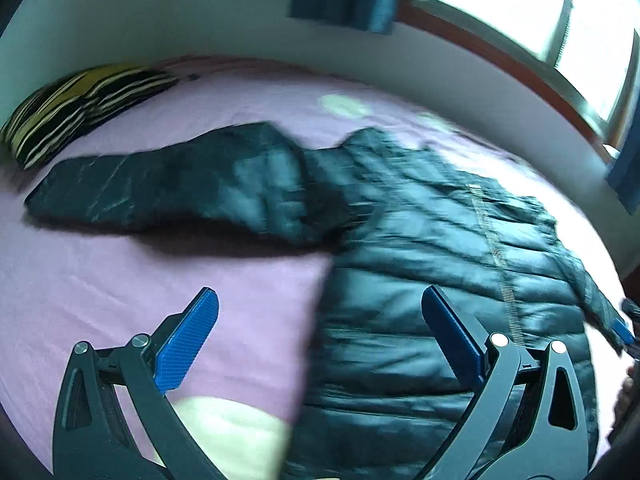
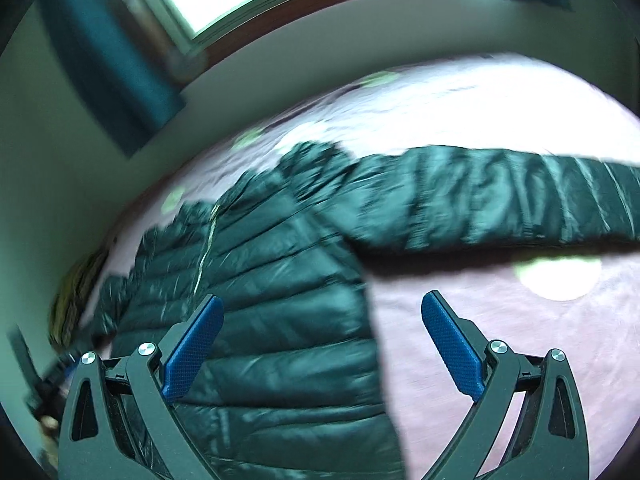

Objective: Fold large clothes

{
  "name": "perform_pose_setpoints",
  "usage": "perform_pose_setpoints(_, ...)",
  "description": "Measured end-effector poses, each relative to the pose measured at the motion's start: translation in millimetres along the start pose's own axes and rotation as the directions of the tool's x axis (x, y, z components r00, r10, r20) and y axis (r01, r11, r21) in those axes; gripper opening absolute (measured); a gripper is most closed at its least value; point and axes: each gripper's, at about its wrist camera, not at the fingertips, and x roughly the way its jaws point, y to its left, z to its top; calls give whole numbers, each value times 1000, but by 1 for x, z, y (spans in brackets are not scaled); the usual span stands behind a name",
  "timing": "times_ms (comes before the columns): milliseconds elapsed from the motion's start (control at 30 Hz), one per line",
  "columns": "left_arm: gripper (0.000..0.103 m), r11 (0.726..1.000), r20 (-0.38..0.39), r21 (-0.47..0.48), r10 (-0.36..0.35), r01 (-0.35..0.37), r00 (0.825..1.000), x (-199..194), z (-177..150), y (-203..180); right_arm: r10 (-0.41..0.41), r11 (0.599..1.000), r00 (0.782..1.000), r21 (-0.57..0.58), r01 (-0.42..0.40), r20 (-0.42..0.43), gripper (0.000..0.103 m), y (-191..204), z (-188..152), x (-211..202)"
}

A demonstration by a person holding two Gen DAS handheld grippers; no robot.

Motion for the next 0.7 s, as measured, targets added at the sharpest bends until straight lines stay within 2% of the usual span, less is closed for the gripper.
perform_pose_setpoints(100, 101, 996, -37, -76, 41, -44, 998, 17, -4, 37, -2, 991, 1000, 133, 0, 11, 99, -51, 11, -5)
perform_pose_setpoints(200, 101, 987, -52, -148, 60, -67, 997, 29, -9, 68, -18, 960, 999, 280, 8, 33, 99, -109, 18, -10)
perform_pose_setpoints(267, 101, 982, -57, -182, 47, -56, 997, 33, -11, 83, -32, 926, 998, 377, 7, 60, 98, -147, 19, -16)
perform_pose_setpoints(333, 101, 978, -25, -207, 15, -20, 1000, 31, -9, 90, -53, 886, 995, 464, 10, 80, 98, -183, 20, -20)
perform_pose_setpoints(467, 101, 973, -25, -230, -8, 2, 1000, 33, -8, 94, -93, 814, 985, 580, -11, 148, 98, -235, 20, -29)
perform_pose_setpoints(567, 101, 971, -21, -239, -17, 12, 1000, 33, -8, 94, -106, 770, 971, 636, -56, 213, 92, -262, 20, -37)
perform_pose_setpoints(633, 101, 972, -23, -236, -14, 8, 1000, 35, -9, 97, -132, 748, 962, 661, -61, 238, 84, -276, 26, -41)
perform_pose_setpoints(700, 101, 973, -31, -230, -5, -2, 1000, 37, -8, 95, -162, 715, 957, 697, -55, 242, 70, -290, 26, -42)
